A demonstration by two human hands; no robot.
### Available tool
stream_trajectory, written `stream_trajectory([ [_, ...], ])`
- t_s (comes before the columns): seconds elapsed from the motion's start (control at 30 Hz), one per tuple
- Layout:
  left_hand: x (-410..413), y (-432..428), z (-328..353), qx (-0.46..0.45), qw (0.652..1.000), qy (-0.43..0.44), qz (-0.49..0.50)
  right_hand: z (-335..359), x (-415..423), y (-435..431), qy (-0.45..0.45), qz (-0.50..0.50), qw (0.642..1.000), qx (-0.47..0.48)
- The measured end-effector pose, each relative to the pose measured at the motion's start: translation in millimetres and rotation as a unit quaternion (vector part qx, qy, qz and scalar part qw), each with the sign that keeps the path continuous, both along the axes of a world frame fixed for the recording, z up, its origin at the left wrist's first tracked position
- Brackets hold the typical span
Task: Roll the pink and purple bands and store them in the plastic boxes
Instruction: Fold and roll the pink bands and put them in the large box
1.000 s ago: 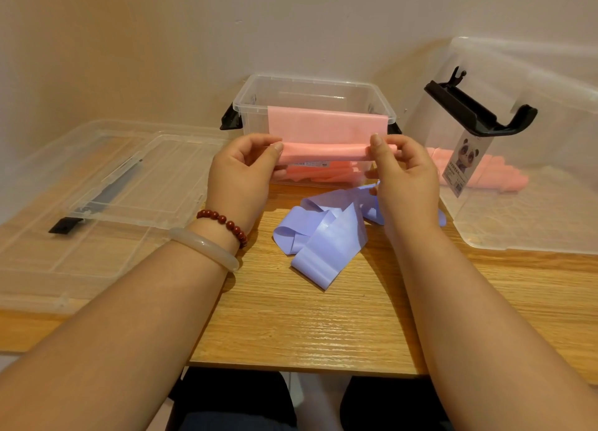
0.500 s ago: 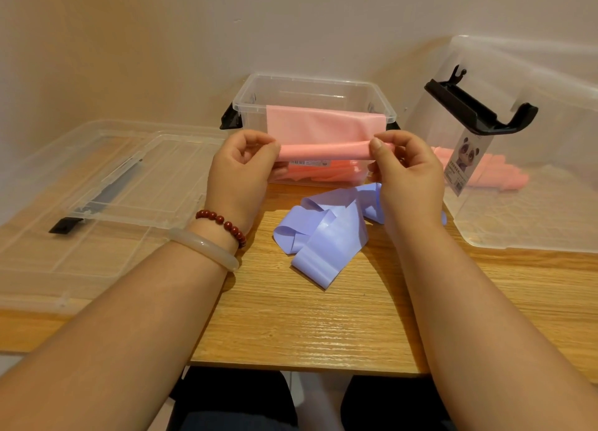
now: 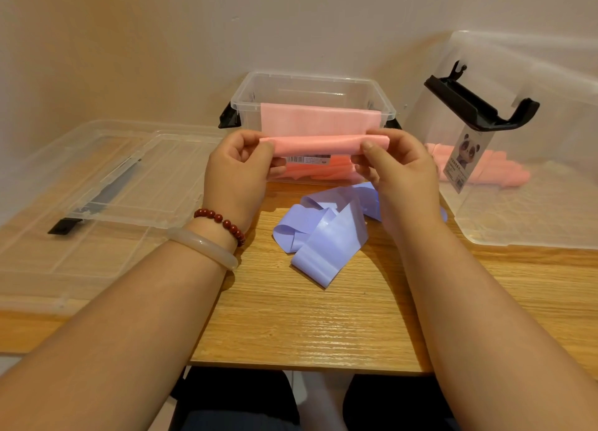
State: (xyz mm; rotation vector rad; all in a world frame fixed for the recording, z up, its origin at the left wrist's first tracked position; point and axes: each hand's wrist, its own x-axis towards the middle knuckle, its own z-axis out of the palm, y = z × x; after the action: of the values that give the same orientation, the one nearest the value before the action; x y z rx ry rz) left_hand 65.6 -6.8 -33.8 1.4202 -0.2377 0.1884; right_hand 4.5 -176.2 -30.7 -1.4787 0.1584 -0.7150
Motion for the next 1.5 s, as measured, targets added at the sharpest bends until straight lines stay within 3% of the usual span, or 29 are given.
stream_trajectory([
  [0.1,-0.7,0.6,0.6,0.008,1.000,-0.012,-0.007,0.2,-2.5,1.0,0.023,-0.032,0.998,-0.045],
  [0.37,-5.0,1.2,1.6,0.005,0.997,-0.027,-0.071,1.1,-2.3,2.2,0.025,-0.064,0.998,-0.010],
  [0.67,-3.0,-1.5,-0.4,0.026,0.998,-0.029,-0.045,4.2,-4.8,3.5,0.006,-0.008,1.000,0.016],
  [1.1,-1.0,1.0,-1.3,0.010,0.999,-0.031,-0.031,2.1,-3.2,3.3,0.003,-0.037,0.999,0.004],
  [1.5,1.7,-0.4,-2.7,0.021,0.999,-0.031,-0.004,4.1,-3.2,2.7,-0.003,0.014,1.000,0.012],
])
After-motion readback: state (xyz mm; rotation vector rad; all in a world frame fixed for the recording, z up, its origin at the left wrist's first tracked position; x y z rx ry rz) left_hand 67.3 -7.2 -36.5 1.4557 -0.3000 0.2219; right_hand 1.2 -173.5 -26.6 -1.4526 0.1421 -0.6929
